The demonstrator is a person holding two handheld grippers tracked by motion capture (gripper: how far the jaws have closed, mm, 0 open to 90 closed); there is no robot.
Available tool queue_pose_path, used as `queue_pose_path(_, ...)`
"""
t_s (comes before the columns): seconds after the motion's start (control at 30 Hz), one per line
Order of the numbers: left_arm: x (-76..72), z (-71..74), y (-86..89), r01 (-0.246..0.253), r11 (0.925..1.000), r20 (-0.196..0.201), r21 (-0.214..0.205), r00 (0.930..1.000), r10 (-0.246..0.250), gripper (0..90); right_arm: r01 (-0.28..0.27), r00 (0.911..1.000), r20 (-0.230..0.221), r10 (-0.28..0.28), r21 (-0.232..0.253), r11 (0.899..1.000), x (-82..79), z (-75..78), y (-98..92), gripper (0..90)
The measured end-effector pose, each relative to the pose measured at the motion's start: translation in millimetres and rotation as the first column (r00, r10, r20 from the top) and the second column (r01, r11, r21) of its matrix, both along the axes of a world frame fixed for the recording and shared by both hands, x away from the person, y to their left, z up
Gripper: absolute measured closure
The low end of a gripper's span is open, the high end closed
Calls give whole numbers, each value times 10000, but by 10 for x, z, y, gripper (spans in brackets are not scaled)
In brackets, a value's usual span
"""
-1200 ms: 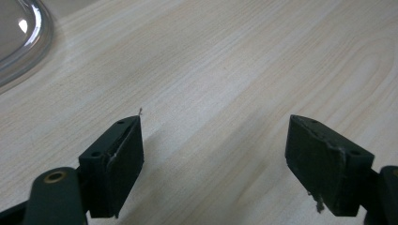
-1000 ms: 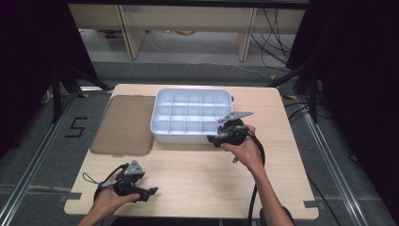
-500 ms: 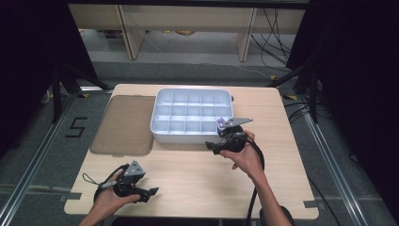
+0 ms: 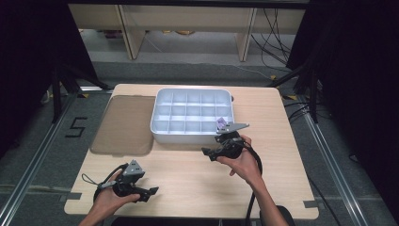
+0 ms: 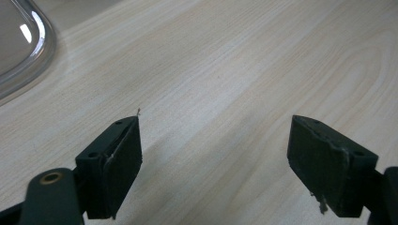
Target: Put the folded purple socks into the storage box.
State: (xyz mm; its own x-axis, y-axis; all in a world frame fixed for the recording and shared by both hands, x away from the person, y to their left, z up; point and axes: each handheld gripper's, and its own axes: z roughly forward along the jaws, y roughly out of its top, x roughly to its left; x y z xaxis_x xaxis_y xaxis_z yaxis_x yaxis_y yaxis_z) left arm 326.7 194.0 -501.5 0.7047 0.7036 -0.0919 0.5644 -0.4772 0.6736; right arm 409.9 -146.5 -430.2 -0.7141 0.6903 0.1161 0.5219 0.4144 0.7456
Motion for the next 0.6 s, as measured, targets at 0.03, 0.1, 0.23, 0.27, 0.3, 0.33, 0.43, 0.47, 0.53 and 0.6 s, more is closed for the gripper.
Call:
queue_pose_path(0.03, 4, 4, 9, 142, 9999, -29, 77, 9999, -142, 174, 26, 10000, 52, -26, -17, 10000, -4, -18, 8, 263)
queue_pose_path(0.1, -1, -1, 1, 34, 10000, -56, -3, 10000, -34, 174, -18, 10000, 20, 18, -103, 9999, -21, -16, 0, 262)
queue_pose_path(0.23, -1, -16, -12, -66, 10000, -118, -73, 9999, 65, 169, -126, 9999, -64, 125, -23, 9999, -68, -50, 12, 263)
queue_pose_path(0.27, -2, -14, -12, -42, 10000, -109, -60, 9999, 42, 167, -49, 9999, 134, 48, 33, 10000, -78, -70, 16, 263)
queue_pose_path(0.3, -4, -8, -11, 36, 9999, -107, -111, 9999, -38, 166, -100, 9999, -18, 100, -100, 9999, -94, -63, 8, 262)
queue_pose_path(0.33, -3, -4, -11, 66, 9999, -47, -122, 10000, -67, 165, -15, 10000, 45, 15, 21, 10000, -109, -75, 16, 263)
queue_pose_path(0.43, -3, 5, -8, 70, 10000, 18, -49, 10000, -70, 164, -248, 9997, 87, 248, -4, 9997, -135, -86, 5, 262)
queue_pose_path(0.47, -3, 6, -8, 71, 10000, 17, -56, 10000, -71, 164, -98, 9999, -82, 99, 59, 9999, -163, -80, 5, 263)
queue_pose_path(0.53, -3, 2, -9, 71, 10000, 17, -63, 10000, -71, 164, -197, 9998, 32, 197, -34, 9998, -180, -92, -1, 262)
queue_pose_path(0.6, -4, 5, -7, 178, 9998, -16, -65, 9998, -178, 164, -252, 9997, 2, 252, 37, 9997, -201, -115, 1, 262)
